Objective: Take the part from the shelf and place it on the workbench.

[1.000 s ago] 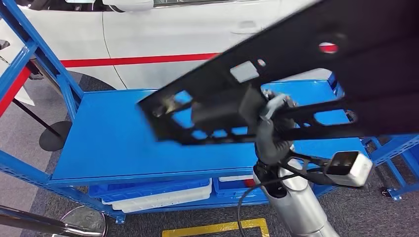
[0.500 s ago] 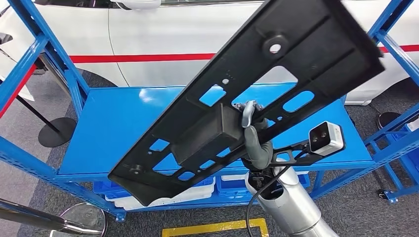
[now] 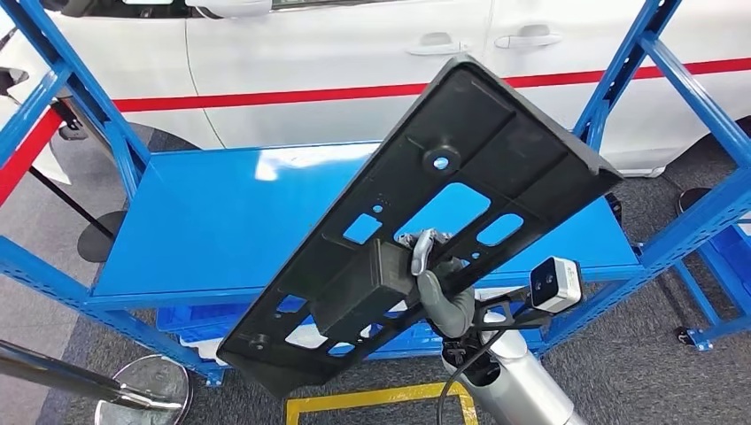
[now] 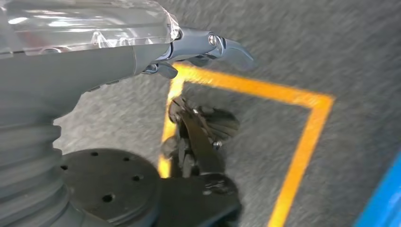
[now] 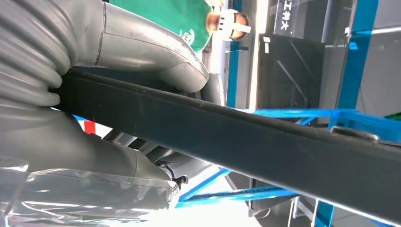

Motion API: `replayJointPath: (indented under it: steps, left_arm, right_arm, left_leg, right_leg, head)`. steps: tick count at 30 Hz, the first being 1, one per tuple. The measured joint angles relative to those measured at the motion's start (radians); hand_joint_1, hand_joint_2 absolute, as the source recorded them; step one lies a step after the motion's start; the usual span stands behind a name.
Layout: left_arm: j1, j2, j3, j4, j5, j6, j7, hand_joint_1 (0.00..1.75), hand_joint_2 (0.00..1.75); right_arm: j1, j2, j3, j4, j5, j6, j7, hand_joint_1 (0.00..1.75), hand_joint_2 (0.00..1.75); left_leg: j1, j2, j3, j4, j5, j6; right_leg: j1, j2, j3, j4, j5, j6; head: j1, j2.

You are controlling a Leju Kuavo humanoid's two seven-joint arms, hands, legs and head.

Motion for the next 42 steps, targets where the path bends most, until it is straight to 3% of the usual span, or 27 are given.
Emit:
replayJointPath:
  steps: [1,2,3,6,8,10,11,13,15,16,17,18,20,22,23,25,26,28,30,31,32,33,35,36,38,40,42]
  left_arm:
    - [0.001,0.0,0.0,0.0,-0.005,0.002,0.013,0.0,1.75]
    - [0.001,0.0,0.0,0.0,-0.01,0.005,0.026,0.0,1.75]
    - [0.002,0.0,-0.001,0.0,-0.015,0.009,0.04,0.0,1.75]
    - [0.002,0.003,-0.003,0.0,-0.033,0.025,0.091,0.0,1.75]
    - [0.004,0.005,-0.006,-0.001,-0.043,0.036,0.118,0.0,1.75]
    - [0.008,0.004,-0.008,-0.001,-0.049,0.044,0.135,0.0,1.75]
    - [0.009,0.004,-0.009,-0.001,-0.052,0.047,0.14,0.0,1.75]
    - [0.01,0.003,-0.011,0.0,-0.057,0.05,0.146,0.0,1.75]
    - [0.013,0.003,-0.012,0.0,-0.06,0.051,0.145,0.0,1.75]
    - [0.015,0.003,-0.012,0.0,-0.059,0.052,0.142,0.0,1.75]
    - [0.016,0.003,-0.012,0.0,-0.059,0.054,0.137,0.0,1.75]
    - [0.017,0.003,-0.012,0.0,-0.058,0.055,0.131,0.0,1.75]
    - [0.017,0.005,-0.012,-0.001,-0.062,0.056,0.12,0.0,1.75]
    - [0.017,0.012,-0.013,-0.003,-0.069,0.05,0.112,0.0,1.75]
    - [0.017,0.017,-0.013,-0.004,-0.073,0.046,0.109,0.0,1.75]
    - [0.018,0.027,-0.015,-0.005,-0.081,0.04,0.106,0.0,1.75]
    - [0.019,0.031,-0.017,-0.005,-0.085,0.038,0.106,0.0,1.75]
    - [0.019,0.04,-0.022,-0.005,-0.095,0.038,0.106,0.0,1.75]
    - [0.018,0.05,-0.032,-0.005,-0.107,0.039,0.106,0.0,1.75]
    - [0.018,0.056,-0.036,-0.005,-0.112,0.038,0.105,0.0,1.75]
    - [0.017,0.062,-0.04,-0.006,-0.117,0.038,0.104,0.0,1.75]
    - [0.017,0.068,-0.043,-0.006,-0.12,0.037,0.102,0.0,1.75]
    - [0.015,0.082,-0.05,-0.006,-0.124,0.037,0.099,0.0,1.75]
    - [0.013,0.09,-0.054,-0.007,-0.125,0.037,0.098,0.0,1.75]
    - [0.009,0.107,-0.06,-0.011,-0.129,0.039,0.094,0.0,1.75]
    - [0.008,0.12,-0.062,-0.013,-0.133,0.041,0.089,0.0,1.75]
    - [0.007,0.126,-0.063,-0.014,-0.137,0.041,0.087,0.0,1.75]
  right_arm:
    - [0.009,-0.001,-0.003,0.0,0.016,0.0,-0.017,1.75,1.75]
    - [0.016,-0.002,-0.008,-0.001,0.031,-0.001,-0.035,1.75,1.75]
    - [0.022,-0.003,-0.014,-0.003,0.045,-0.003,-0.052,1.75,1.75]
    - [0.034,-0.009,-0.032,-0.024,0.08,-0.014,-0.095,1.75,1.75]
    - [0.038,-0.014,-0.039,-0.041,0.091,-0.017,-0.102,1.75,1.75]
    - [0.041,-0.021,-0.041,-0.054,0.091,-0.017,-0.104,1.75,1.75]
    - [0.042,-0.026,-0.041,-0.06,0.089,-0.015,-0.105,1.75,1.75]
    - [0.044,-0.04,-0.042,-0.067,0.08,-0.004,-0.107,1.75,1.75]
    - [0.048,-0.054,-0.044,-0.069,0.069,0.023,-0.108,1.75,1.75]
    - [0.051,-0.058,-0.045,-0.069,0.066,0.041,-0.109,1.75,1.75]
    - [0.054,-0.061,-0.047,-0.069,0.064,0.058,-0.109,1.75,1.75]
    - [0.055,-0.063,-0.049,-0.069,0.064,0.073,-0.109,1.75,1.75]
    - [0.055,-0.066,-0.053,-0.071,0.064,0.084,-0.109,1.75,1.75]
    - [0.057,-0.067,-0.057,-0.079,0.066,0.071,-0.109,1.75,1.75]
    - [0.059,-0.069,-0.059,-0.085,0.068,0.061,-0.109,1.75,1.75]
    - [0.066,-0.071,-0.062,-0.099,0.07,0.043,-0.109,1.75,1.75]
    - [0.069,-0.072,-0.062,-0.106,0.071,0.035,-0.109,1.75,1.75]
    - [0.073,-0.074,-0.063,-0.119,0.071,0.02,-0.109,1.75,1.75]
    - [0.075,-0.078,-0.063,-0.128,0.07,0.004,-0.109,1.75,1.75]
    - [0.077,-0.081,-0.063,-0.132,0.069,-0.007,-0.109,1.75,1.75]
    - [0.08,-0.086,-0.064,-0.136,0.068,-0.019,-0.109,1.75,1.75]
    - [0.084,-0.091,-0.064,-0.141,0.066,-0.03,-0.109,1.75,1.75]
    - [0.093,-0.104,-0.066,-0.155,0.063,-0.056,-0.109,1.75,1.75]
    - [0.099,-0.11,-0.068,-0.164,0.062,-0.065,-0.109,1.75,1.75]
    - [0.111,-0.122,-0.072,-0.183,0.062,-0.08,-0.109,1.75,1.75]
    - [0.126,-0.13,-0.077,-0.2,0.063,-0.087,-0.109,1.75,1.75]
    - [0.141,-0.139,-0.086,-0.215,0.067,-0.087,-0.109,1.75,1.75]
  left_leg:
    - [0.0,0.0,-0.005,0.045,-0.016,0.001]
    - [-0.001,0.0,0.007,0.055,-0.012,0.003]
    - [-0.003,0.0,0.038,0.023,0.008,0.009]
    - [-0.015,0.001,0.185,-0.185,0.053,0.033]
    - [-0.024,0.0,0.219,-0.249,0.052,0.042]
    - [-0.024,0.002,0.211,-0.259,0.07,0.049]
    - [-0.021,0.004,0.205,-0.265,0.082,0.055]
    - [-0.015,0.008,0.183,-0.275,0.111,0.063]
    - [-0.015,0.009,0.153,-0.274,0.134,0.065]
    - [-0.015,0.01,0.138,-0.272,0.144,0.063]
    - [-0.014,0.011,0.122,-0.269,0.153,0.061]
    - [-0.012,0.012,0.106,-0.265,0.162,0.057]
    - [-0.008,0.012,0.076,-0.25,0.176,0.046]
    - [-0.007,0.01,0.057,-0.235,0.187,0.033]
    - [-0.008,0.009,0.054,-0.232,0.195,0.026]
    - [-0.006,0.008,0.051,-0.235,0.209,0.01]
    - [-0.004,0.007,0.045,-0.23,0.2,0.004]
    - [0.0,0.007,0.022,-0.17,0.126,-0.004]
    - [-0.001,0.007,-0.01,-0.044,0.024,-0.006]
    - [-0.002,0.007,-0.018,0.017,0.002,-0.006]
    - [-0.004,0.007,-0.015,0.057,0.003,-0.003]
    - [-0.008,0.006,0.004,0.064,0.024,0.004]
    - [-0.02,0.006,0.093,-0.026,0.069,0.03]
    - [-0.028,0.007,0.156,-0.11,0.065,0.046]
    - [-0.041,0.008,0.244,-0.238,0.041,0.061]
    - [-0.046,0.009,0.256,-0.278,0.045,0.062]
    - [-0.043,0.014,0.244,-0.297,0.075,0.07]
  right_leg:
    - [0.005,-0.001,-0.01,0.002,0.007,-0.002]
    - [0.009,-0.002,-0.02,0.004,0.013,-0.003]
    - [0.013,-0.003,-0.03,0.007,0.02,-0.003]
    - [0.021,-0.002,-0.052,0.014,0.037,0.001]
    - [0.018,-0.002,-0.055,0.014,0.049,0.012]
    - [0.015,-0.001,-0.057,0.012,0.059,0.023]
    - [0.014,0.001,-0.063,0.018,0.048,0.029]
    - [0.01,0.004,-0.088,0.079,-0.028,0.04]
    - [0.002,0.004,-0.118,0.201,-0.122,0.05]
    - [-0.001,0.004,-0.125,0.253,-0.139,0.055]
    - [-0.005,0.003,-0.119,0.281,-0.133,0.06]
    - [-0.009,0.003,-0.096,0.272,-0.108,0.065]
    - [-0.018,0.003,-0.004,0.16,-0.065,0.074]
    - [-0.017,0.008,0.077,0.038,-0.075,0.067]
    - [-0.014,0.011,0.091,0.011,-0.087,0.058]
    - [-0.009,0.012,0.084,0.008,-0.079,0.034]
    - [-0.009,0.01,0.076,0.008,-0.07,0.023]
    - [-0.008,0.006,0.053,0.005,-0.046,0.002]
    - [0.0,0.005,0.024,0.006,-0.023,-0.008]
    - [0.005,0.004,0.009,0.007,-0.011,-0.01]
    - [0.01,0.003,-0.008,0.008,0.001,-0.012]
    - [0.017,0.003,-0.024,0.01,0.012,-0.014]
    - [0.027,0.003,-0.052,0.011,0.034,-0.017]
    - [0.031,0.003,-0.061,0.012,0.044,-0.016]
    - [0.031,-0.001,-0.07,0.01,0.063,-0.011]
    - [0.027,-0.003,-0.073,0.006,0.081,0.0]
    - [0.025,0.0,-0.085,0.02,0.059,0.012]
  head:
    - [0.0,0.0]
    - [0.0,0.0]
    - [0.0,0.0]
    - [0.0,0.0]
    - [0.0,0.0]
    - [0.0,0.0]
    - [0.0,0.0]
    - [0.0,0.0]
    - [0.0,0.0]
    - [0.0,0.0]
    - [0.0,0.0]
    - [0.0,0.0]
    - [0.0,0.0]
    - [0.0,0.0]
    - [0.0,0.0]
    - [0.0,0.0]
    - [-0.001,0.0]
    - [0.0,0.0]
    - [0.0,0.0]
    - [0.0,0.0]
    - [0.0,0.0]
    - [0.0,0.0]
    - [0.0,0.0]
    - [0.0,0.0]
    - [0.0,0.0]
    - [0.0,0.0]
    - [0.0,0.0]
